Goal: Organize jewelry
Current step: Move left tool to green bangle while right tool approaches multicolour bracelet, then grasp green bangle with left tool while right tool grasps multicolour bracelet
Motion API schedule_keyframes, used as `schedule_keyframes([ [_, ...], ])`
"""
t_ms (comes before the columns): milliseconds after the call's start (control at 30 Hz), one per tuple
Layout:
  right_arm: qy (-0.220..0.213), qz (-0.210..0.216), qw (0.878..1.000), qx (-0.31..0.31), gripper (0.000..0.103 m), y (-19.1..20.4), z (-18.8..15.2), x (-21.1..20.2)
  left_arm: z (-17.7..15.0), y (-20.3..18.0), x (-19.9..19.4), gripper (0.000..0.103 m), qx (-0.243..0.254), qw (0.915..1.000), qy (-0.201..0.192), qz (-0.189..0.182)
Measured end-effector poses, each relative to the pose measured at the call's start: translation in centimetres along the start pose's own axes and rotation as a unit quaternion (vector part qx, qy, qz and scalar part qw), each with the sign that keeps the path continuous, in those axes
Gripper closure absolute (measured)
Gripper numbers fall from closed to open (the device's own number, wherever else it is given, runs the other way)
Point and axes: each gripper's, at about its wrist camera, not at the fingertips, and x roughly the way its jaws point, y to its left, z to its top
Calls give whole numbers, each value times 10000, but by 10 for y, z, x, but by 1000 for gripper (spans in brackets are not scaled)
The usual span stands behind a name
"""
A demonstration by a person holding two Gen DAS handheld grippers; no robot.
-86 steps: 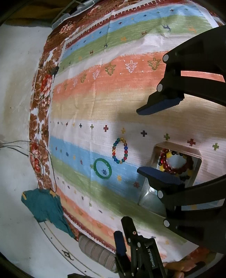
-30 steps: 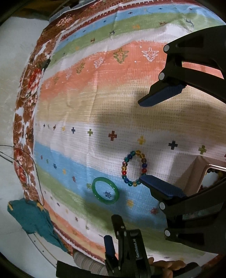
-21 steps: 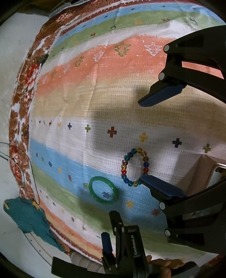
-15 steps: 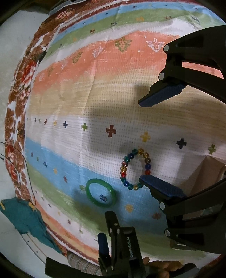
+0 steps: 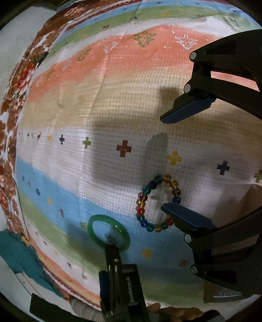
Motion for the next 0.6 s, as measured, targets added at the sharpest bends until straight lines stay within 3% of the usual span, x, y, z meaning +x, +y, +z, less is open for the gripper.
schedule_keyframes([
  [267, 62, -99, 9998, 144, 22, -6, 0, 12, 1, -4, 14, 28, 256, 9997, -7, 29],
  [467, 16, -164, 9998, 63, 26, -5, 0, 15, -1, 0, 22, 40, 243, 9997, 15, -82],
  [533, -32, -127, 9999, 58, 48, -6, -1, 13, -1, 2, 21, 61, 243, 9997, 6, -56],
  [567, -49, -109, 9999, 70, 55, -7, -1, 11, -2, 4, 21, 66, 229, 9997, 6, -68],
  [600, -63, -64, 9999, 90, 71, -8, -2, 10, -3, 4, 21, 86, 257, 9996, 0, -80],
])
